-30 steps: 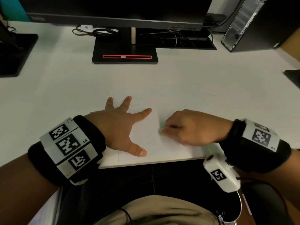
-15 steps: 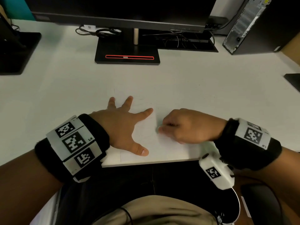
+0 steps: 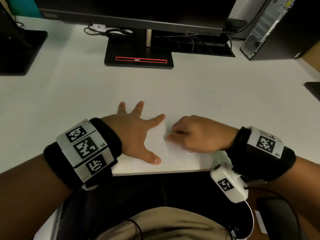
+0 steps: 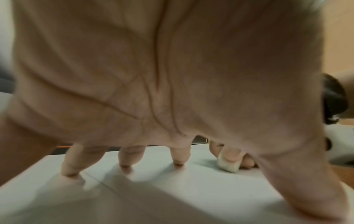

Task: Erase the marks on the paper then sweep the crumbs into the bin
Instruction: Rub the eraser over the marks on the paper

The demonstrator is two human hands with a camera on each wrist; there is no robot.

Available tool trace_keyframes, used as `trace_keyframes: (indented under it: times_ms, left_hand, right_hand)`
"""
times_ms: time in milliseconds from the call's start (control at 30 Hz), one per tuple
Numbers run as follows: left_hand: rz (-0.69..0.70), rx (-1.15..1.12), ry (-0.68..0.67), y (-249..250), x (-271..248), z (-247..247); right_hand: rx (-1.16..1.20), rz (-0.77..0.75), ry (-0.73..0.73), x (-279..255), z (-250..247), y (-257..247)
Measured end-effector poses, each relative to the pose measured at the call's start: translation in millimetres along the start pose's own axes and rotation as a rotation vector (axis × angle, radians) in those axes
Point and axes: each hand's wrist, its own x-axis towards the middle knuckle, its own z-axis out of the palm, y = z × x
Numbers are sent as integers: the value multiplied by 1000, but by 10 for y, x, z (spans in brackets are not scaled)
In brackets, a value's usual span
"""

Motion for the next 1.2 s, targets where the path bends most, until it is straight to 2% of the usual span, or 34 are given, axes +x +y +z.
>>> trace_keyframes:
  times_ms: [267,367,467,600,733,867,1000,1133,1200]
  left_hand:
    - [-14,54,-11,-64,-5,-30]
    - [-57,70,-10,-46,-19,-37]
    - [-75,73,-11,-29,-24,-43]
    - [-47,66,-8,-35,-24,-48]
    - [-39,86,3,-29,-31,-47]
    - [-41,68,-6,-35,-18,-45]
    - [-36,84,-5,-19,-9,-47]
    - [-37,94,-2,1,-50,-62]
    - [-27,109,3,0,-67,-65]
  right_hand:
    - [38,70,19,7,-80,136]
    - [-7,26,9,-34,0,36]
    - [-30,-30,-67,-46,73,-75]
    - [1,30,26,22,-28,20]
    - [-53,-62,-82,-28,97,-141]
    - [-20,14,26,61,-21,-34]
    - [-36,-59,-82,21,103,-175]
    - [-15,-19,-2,93,9,-112]
    - [-33,-60,-39,76,65,-179]
